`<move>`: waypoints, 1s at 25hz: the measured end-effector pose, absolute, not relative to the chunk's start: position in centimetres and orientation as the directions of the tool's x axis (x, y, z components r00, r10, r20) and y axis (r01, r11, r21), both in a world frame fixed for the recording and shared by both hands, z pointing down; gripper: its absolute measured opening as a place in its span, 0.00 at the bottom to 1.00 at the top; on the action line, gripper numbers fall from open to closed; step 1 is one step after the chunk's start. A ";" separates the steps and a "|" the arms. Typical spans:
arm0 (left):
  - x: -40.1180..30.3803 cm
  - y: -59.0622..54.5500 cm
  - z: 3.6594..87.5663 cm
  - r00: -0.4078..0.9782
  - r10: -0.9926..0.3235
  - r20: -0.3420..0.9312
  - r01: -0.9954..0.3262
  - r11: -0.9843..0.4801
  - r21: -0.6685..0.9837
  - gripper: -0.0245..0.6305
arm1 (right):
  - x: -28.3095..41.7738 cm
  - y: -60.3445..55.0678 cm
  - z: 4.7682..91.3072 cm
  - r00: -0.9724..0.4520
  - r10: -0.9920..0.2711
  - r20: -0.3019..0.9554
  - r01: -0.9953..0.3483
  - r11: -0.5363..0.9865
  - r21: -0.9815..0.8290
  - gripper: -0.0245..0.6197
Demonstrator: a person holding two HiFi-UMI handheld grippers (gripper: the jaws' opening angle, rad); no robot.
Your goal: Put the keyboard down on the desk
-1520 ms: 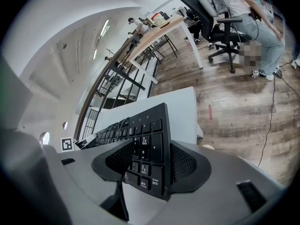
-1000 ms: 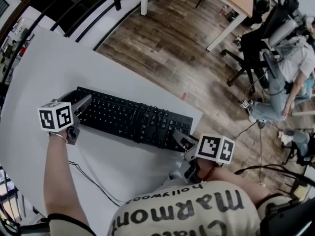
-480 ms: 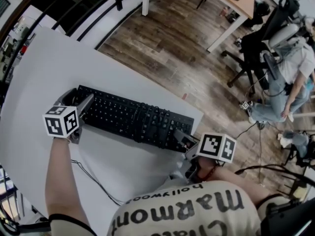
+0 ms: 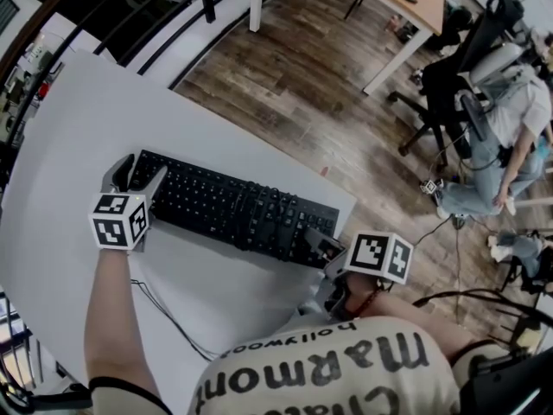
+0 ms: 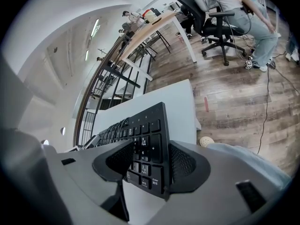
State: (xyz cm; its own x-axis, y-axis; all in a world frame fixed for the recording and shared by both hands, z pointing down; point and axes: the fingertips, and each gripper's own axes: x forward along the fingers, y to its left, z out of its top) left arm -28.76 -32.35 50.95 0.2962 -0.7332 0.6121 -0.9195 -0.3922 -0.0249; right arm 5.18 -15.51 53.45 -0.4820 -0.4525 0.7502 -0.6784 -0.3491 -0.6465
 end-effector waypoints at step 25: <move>-22.0 -24.9 46.3 0.155 -0.804 0.573 -0.984 -0.179 0.016 0.06 | 5.1 -15.1 52.6 -0.514 -0.468 0.719 -0.690 -0.272 -0.670 0.41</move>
